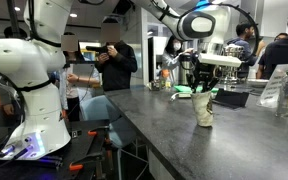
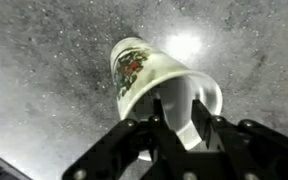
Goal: Pick the marker from the cup and put it on the table
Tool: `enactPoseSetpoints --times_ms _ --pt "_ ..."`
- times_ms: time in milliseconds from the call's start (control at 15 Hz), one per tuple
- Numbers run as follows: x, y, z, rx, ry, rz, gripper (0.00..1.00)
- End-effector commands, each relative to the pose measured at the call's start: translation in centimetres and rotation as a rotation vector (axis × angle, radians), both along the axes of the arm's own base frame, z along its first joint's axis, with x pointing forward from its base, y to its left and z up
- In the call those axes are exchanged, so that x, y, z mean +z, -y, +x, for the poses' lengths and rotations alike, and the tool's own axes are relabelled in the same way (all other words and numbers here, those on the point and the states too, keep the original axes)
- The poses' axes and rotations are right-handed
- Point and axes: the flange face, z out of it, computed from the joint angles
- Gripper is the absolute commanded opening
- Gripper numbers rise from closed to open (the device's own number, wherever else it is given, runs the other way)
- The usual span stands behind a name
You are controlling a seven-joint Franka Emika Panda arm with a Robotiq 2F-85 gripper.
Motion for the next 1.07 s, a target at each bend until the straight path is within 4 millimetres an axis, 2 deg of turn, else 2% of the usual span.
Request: enactPoseSetpoints --times_ms 0,600,1000 --pt "-0.3 0.0 0.4 -0.015 0.006 0.005 0.36" --pt "0.8 2.4 1.8 -0.080 0.070 0.030 0.36" --pt "0.2 3.3 2.9 -0.109 0.062 0.076 0.34"
